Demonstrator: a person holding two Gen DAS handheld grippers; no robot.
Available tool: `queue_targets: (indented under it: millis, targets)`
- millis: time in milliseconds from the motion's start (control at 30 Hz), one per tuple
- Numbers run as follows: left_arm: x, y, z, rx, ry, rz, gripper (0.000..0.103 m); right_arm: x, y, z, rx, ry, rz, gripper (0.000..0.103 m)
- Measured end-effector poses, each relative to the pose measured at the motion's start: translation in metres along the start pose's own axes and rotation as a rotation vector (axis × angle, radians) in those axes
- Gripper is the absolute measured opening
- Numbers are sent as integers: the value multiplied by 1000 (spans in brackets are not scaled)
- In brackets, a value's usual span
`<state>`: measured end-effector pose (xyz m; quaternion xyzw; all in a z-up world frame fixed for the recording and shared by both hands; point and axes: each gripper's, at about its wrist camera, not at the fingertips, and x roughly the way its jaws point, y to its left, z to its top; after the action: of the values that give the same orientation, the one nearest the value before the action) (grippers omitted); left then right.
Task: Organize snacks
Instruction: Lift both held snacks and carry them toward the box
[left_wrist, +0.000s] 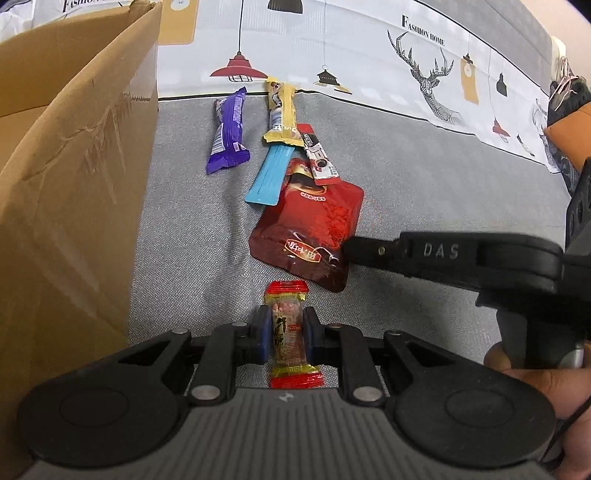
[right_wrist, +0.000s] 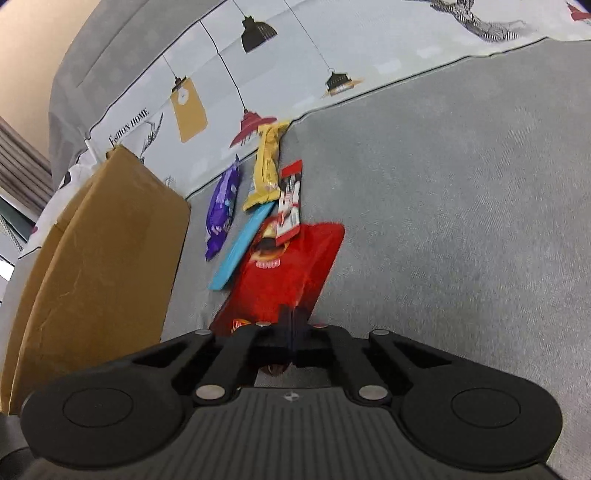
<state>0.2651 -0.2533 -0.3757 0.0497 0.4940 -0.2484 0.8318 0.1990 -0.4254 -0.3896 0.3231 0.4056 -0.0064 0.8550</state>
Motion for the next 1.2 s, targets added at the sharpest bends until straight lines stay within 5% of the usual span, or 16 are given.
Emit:
queue_targets:
  millis: [100,167,267,400,433,467,533,633,867,1200]
  targets:
    - [-2,2,-1,-14,-3,4,19,-2,-2,1,23,-1,-21,7]
    - [-2,2,0,-11,-3,6,19,-4,-2,4,37,-15,0,42]
    - [-1,3,1,-21,-8,15,19,-2,5,6,7,-34,28,76]
    - [0,2,3,-13,-16,26,19,11,23,6,-86,-42,4,86]
    - [1,2,3,-13,-16,26,19,17,30,6,-153,-38,-23,83]
    - [1,2,3,-13,-16,26,19,21,39,4,-230,-36,-66,63]
    - [2,3,3,-18,-13,22,19,29,55,-2,-405,-55,-185,42]
    - [3,2,3,-24,-14,23,19,23,39,9,-299,-45,-127,13]
    - [2,3,3,-39,-8,18,19,1,17,11,-154,-46,-30,6]
    - [-14,-2,5,-45,5,-33,17,-64,27,7,-215,-177,-38,5]
